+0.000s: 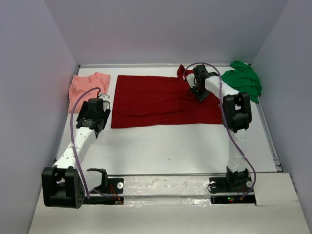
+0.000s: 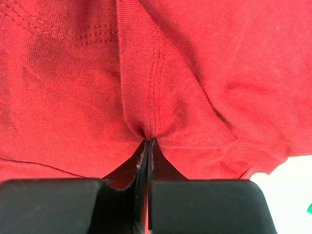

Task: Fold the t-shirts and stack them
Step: Fold the tshirt

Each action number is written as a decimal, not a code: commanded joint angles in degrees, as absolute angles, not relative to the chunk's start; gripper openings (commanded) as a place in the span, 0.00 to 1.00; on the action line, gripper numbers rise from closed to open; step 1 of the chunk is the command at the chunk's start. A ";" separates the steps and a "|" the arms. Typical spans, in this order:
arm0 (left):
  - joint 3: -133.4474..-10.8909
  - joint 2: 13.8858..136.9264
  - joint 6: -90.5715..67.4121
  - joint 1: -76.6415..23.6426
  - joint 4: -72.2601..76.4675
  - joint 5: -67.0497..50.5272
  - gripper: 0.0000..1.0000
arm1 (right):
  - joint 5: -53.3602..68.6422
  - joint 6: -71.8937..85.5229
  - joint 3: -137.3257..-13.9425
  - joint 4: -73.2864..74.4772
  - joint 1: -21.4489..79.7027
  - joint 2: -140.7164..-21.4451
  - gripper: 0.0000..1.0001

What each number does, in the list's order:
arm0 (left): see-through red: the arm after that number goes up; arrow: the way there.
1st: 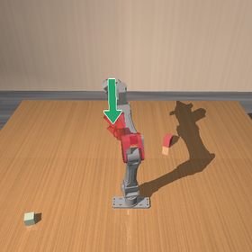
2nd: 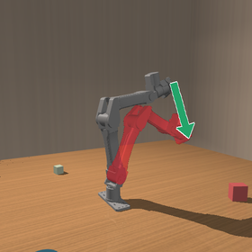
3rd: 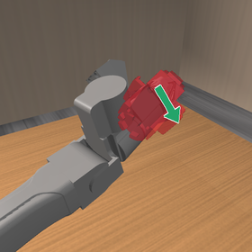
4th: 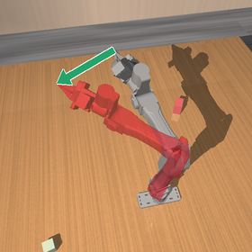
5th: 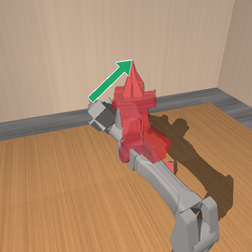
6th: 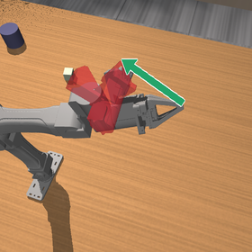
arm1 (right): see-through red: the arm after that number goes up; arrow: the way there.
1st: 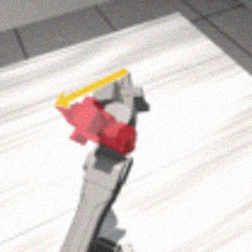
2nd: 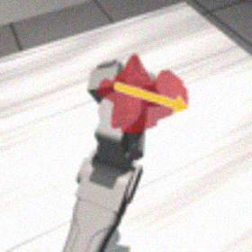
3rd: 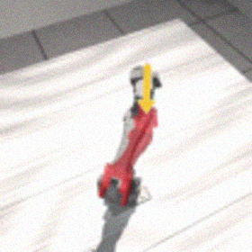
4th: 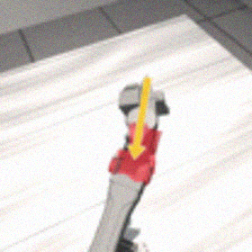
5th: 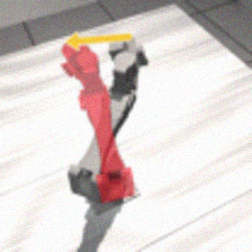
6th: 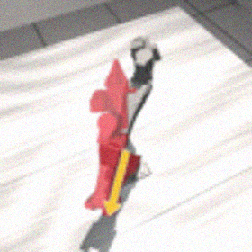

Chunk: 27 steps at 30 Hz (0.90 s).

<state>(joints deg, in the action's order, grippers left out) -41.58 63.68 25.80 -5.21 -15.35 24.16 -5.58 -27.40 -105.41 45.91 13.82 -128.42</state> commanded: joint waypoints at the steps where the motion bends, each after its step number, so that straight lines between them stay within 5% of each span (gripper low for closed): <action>1: -42.28 63.19 25.40 -5.54 -15.73 24.43 0.88 | -7.47 -27.68 -108.80 44.56 13.36 -127.79 0.00; 27: -41.57 63.37 25.49 -5.54 -15.64 24.26 0.89 | -10.63 -30.41 -119.96 44.39 12.83 -134.12 0.00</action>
<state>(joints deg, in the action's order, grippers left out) -41.58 63.68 25.78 -5.21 -15.68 24.14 -9.54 -29.17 -116.55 45.74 13.08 -132.66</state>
